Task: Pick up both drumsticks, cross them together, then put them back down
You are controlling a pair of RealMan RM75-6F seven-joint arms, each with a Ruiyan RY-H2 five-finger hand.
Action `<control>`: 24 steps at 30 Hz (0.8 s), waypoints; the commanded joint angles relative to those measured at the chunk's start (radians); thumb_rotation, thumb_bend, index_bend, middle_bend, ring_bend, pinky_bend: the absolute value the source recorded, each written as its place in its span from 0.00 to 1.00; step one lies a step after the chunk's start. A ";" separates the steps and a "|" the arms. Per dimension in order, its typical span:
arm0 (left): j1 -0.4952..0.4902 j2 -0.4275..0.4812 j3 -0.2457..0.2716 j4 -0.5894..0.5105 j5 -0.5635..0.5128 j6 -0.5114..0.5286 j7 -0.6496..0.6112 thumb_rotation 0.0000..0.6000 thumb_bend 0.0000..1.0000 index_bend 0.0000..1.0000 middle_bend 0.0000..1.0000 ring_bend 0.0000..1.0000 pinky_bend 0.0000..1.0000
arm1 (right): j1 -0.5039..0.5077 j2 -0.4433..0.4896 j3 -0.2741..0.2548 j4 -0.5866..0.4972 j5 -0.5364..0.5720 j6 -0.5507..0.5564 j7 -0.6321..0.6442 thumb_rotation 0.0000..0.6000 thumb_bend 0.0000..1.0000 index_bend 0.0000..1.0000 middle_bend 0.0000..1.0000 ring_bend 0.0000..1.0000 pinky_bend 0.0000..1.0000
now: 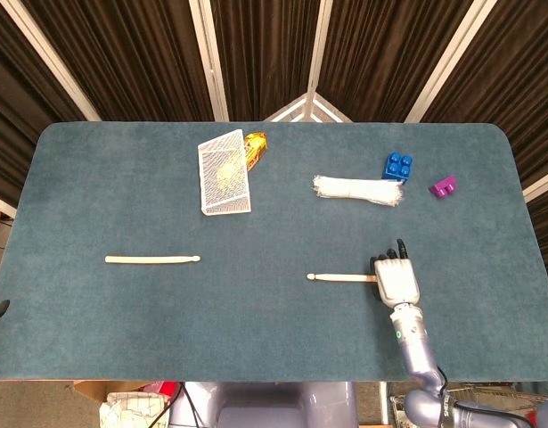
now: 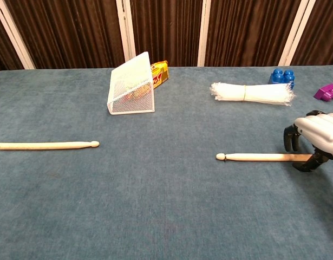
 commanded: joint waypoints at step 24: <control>-0.004 -0.004 -0.001 0.009 -0.007 -0.011 0.001 1.00 0.29 0.05 0.00 0.00 0.00 | 0.023 -0.054 -0.017 0.040 -0.017 0.017 -0.041 1.00 0.33 0.57 0.53 0.28 0.00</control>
